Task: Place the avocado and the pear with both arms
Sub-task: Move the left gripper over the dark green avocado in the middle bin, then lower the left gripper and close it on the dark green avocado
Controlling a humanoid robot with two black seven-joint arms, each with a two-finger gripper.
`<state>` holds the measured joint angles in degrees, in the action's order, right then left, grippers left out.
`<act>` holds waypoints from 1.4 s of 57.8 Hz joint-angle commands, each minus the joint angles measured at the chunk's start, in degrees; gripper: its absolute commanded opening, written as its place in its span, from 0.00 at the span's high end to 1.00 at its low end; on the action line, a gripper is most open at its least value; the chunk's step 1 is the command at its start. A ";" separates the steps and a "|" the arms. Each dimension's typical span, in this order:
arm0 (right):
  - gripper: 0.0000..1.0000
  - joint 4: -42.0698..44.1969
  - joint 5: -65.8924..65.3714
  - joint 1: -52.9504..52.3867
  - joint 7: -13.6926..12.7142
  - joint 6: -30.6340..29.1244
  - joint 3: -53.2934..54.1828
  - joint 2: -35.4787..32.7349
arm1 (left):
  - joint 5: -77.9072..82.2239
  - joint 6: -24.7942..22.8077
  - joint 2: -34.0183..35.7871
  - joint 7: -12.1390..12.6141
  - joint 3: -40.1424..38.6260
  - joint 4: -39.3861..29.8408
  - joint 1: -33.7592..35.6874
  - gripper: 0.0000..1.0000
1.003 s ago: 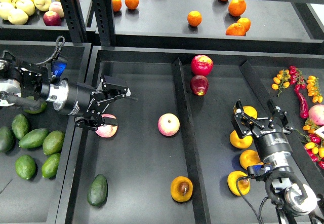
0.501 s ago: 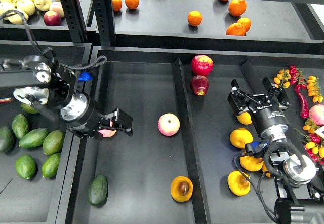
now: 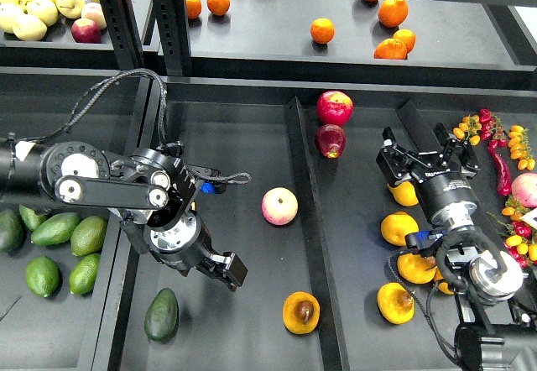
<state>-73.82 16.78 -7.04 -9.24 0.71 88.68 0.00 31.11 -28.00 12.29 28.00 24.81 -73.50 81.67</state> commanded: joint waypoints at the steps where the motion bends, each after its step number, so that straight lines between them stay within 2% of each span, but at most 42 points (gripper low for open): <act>1: 0.01 -0.01 0.01 0.01 -0.08 0.00 -0.18 0.00 | -0.88 0.00 -0.60 0.00 2.70 0.28 -0.90 0.00; 28: 0.01 -0.10 0.27 0.01 -0.08 0.00 -0.70 0.00 | -2.64 0.00 -7.36 0.00 4.99 7.58 -4.68 0.01; 47: 0.01 -0.19 0.36 0.54 -0.17 -0.09 -0.71 0.00 | -2.64 0.00 -7.28 0.00 7.18 11.62 -5.82 0.01; 81: 0.01 -0.27 0.36 0.45 -0.17 -0.35 -0.71 0.00 | -2.11 0.00 -7.19 0.00 7.27 14.35 -9.78 0.00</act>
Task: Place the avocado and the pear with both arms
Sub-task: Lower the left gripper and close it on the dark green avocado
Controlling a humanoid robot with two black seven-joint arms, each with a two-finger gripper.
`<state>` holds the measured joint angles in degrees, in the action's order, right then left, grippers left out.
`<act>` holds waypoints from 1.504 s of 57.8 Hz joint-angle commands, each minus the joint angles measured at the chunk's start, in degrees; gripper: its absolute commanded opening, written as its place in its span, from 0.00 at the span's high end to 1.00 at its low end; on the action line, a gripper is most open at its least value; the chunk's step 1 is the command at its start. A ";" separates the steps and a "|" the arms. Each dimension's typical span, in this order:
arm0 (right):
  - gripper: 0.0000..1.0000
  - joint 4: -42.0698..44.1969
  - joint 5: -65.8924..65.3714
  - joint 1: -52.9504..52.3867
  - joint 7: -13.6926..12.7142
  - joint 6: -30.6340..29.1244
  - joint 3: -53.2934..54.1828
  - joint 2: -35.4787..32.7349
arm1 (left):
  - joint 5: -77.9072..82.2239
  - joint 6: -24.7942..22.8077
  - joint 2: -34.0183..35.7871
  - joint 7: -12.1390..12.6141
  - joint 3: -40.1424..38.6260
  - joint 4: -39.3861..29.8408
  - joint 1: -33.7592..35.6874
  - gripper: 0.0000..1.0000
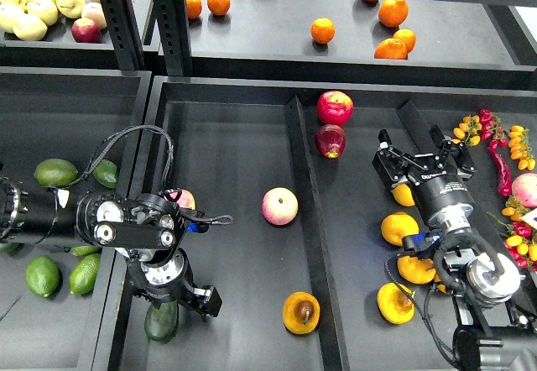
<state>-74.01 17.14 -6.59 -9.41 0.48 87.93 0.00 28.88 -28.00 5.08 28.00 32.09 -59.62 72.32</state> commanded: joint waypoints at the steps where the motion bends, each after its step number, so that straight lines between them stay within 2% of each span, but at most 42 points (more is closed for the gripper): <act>1: 0.01 -0.08 0.00 0.00 0.01 -0.12 0.05 0.00 | 0.12 0.00 0.01 0.00 -0.01 0.56 -0.51 0.00; 58: 0.01 -0.17 0.00 0.00 0.01 -0.56 0.05 0.00 | 2.76 0.00 -0.25 0.00 -0.10 6.36 -5.26 0.01; 87: 0.01 -0.08 0.00 0.00 0.01 -0.56 -0.04 0.00 | 2.67 0.00 -2.62 0.00 -0.45 6.98 -5.26 0.01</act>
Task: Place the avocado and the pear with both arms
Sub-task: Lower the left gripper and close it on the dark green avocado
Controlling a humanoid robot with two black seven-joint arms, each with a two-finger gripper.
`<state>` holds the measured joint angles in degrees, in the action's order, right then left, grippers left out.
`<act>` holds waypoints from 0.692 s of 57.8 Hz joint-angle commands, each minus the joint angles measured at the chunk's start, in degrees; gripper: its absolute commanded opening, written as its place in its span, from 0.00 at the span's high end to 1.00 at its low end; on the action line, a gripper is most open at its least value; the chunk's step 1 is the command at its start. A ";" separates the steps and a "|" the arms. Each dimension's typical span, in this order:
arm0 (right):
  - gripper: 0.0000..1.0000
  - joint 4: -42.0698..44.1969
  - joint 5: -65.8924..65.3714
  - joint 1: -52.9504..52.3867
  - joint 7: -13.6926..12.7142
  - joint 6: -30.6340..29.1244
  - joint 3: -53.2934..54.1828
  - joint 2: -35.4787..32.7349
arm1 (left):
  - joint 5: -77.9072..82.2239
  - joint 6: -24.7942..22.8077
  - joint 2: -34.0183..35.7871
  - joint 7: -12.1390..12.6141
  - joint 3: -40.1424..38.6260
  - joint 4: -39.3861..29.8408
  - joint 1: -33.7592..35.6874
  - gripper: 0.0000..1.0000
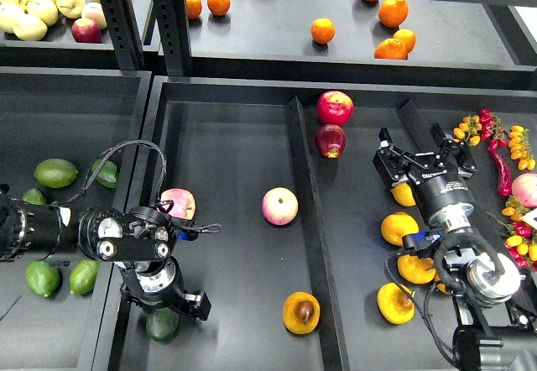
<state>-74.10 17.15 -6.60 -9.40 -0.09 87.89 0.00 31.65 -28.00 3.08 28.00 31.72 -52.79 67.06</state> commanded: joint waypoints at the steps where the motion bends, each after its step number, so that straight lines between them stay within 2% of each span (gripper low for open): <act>1: 0.01 0.01 -0.01 0.00 0.00 0.00 0.00 0.00 | -0.10 0.00 -0.71 0.00 -0.08 0.14 0.00 0.01; 40: 0.01 0.10 -0.01 0.00 0.00 0.00 -0.18 0.00 | -0.45 0.00 -1.94 0.00 -0.61 0.23 0.09 0.10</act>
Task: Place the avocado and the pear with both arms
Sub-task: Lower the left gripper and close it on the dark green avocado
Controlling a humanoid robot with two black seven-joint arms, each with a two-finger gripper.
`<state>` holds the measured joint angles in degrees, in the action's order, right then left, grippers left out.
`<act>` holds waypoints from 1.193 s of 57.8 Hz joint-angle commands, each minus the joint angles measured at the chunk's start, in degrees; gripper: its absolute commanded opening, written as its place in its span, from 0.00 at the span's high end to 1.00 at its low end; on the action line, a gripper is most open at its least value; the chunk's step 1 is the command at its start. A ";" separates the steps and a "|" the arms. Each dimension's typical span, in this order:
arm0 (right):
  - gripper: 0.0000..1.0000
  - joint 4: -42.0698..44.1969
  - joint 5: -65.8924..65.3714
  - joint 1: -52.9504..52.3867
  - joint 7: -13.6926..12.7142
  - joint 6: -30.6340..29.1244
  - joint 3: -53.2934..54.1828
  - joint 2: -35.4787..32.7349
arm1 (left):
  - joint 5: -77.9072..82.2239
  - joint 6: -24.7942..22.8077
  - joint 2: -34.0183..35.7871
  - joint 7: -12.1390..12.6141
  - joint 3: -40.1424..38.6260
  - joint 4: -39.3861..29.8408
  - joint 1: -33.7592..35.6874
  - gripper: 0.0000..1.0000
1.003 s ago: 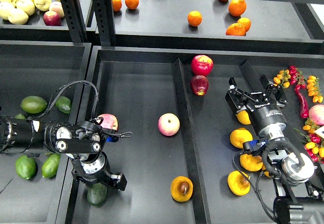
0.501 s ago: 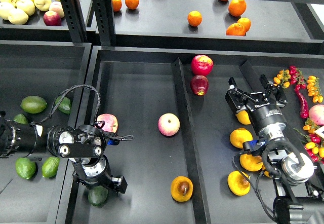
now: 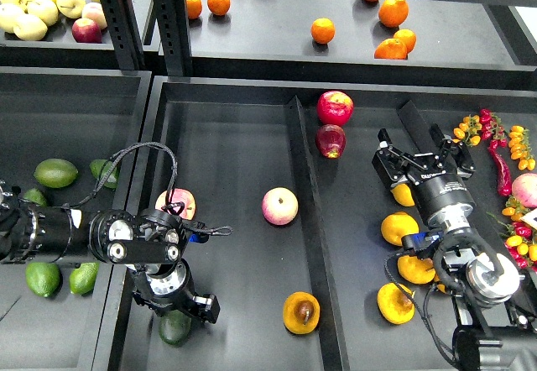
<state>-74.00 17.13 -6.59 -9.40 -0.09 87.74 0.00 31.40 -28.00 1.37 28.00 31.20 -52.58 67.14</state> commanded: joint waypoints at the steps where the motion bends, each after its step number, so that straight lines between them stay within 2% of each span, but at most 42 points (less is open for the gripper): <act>1: 0.01 0.00 0.01 0.00 0.00 0.00 -0.03 0.00 | -0.11 0.00 -0.31 0.00 -0.09 0.02 0.00 0.10; 9: 0.01 0.00 0.01 0.00 -0.09 0.00 -0.03 0.00 | -0.11 0.00 -0.49 0.00 -0.09 0.28 0.09 0.10; 25: 0.01 0.00 0.01 0.09 -0.09 0.00 -0.20 0.00 | 0.24 0.00 -0.40 0.00 -0.09 2.56 0.01 0.03; 60: 0.01 0.00 0.01 0.09 -0.09 -0.08 -0.20 0.00 | 0.24 0.00 -1.37 0.00 0.00 5.12 -2.63 0.04; 69: 0.01 0.00 0.01 0.09 -0.18 -0.08 -0.11 0.00 | 0.15 0.00 -1.37 0.00 -0.09 5.12 -2.63 0.08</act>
<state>-74.00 17.14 -6.50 -9.54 -0.19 87.57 0.00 31.62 -28.00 0.03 28.00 31.21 -47.46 64.56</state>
